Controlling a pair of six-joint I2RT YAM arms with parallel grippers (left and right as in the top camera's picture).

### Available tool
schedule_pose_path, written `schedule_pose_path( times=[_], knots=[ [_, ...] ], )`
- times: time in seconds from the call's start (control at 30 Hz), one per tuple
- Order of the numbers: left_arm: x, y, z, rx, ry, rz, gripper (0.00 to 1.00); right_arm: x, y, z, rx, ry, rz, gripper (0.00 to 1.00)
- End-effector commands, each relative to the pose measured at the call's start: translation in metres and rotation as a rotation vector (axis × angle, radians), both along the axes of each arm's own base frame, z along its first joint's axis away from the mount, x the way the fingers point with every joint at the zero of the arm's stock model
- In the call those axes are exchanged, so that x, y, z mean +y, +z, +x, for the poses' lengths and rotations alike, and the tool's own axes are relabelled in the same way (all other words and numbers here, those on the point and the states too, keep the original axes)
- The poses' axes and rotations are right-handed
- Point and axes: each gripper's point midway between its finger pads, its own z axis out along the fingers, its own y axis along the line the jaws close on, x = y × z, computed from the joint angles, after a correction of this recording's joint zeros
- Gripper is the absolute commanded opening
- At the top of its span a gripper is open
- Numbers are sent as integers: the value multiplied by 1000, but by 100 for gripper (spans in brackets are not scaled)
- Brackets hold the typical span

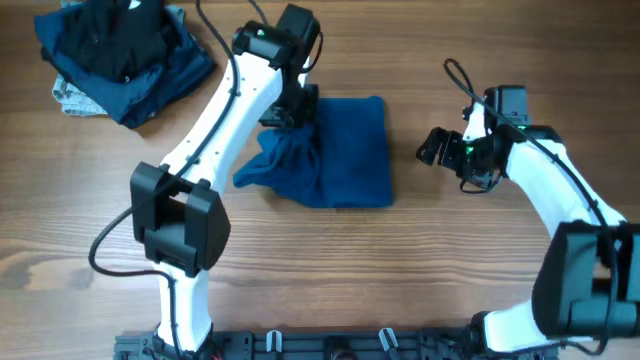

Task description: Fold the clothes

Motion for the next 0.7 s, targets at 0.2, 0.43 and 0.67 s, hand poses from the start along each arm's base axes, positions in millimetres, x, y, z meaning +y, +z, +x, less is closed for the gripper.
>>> schedule_pose_path(
  times=[0.2, 0.43, 0.67],
  knots=[
    [-54, 29, -7, -112, -23, -69, 7, 21, -15, -2, 36, 8, 10, 100],
    [-80, 11, -19, -88, -86, -54, 11, 21, -15, -5, 52, -1, 15, 100],
    [-99, -24, -30, -25, -132, -15, 24, 21, -16, -7, 57, -1, 14, 99]
  ],
)
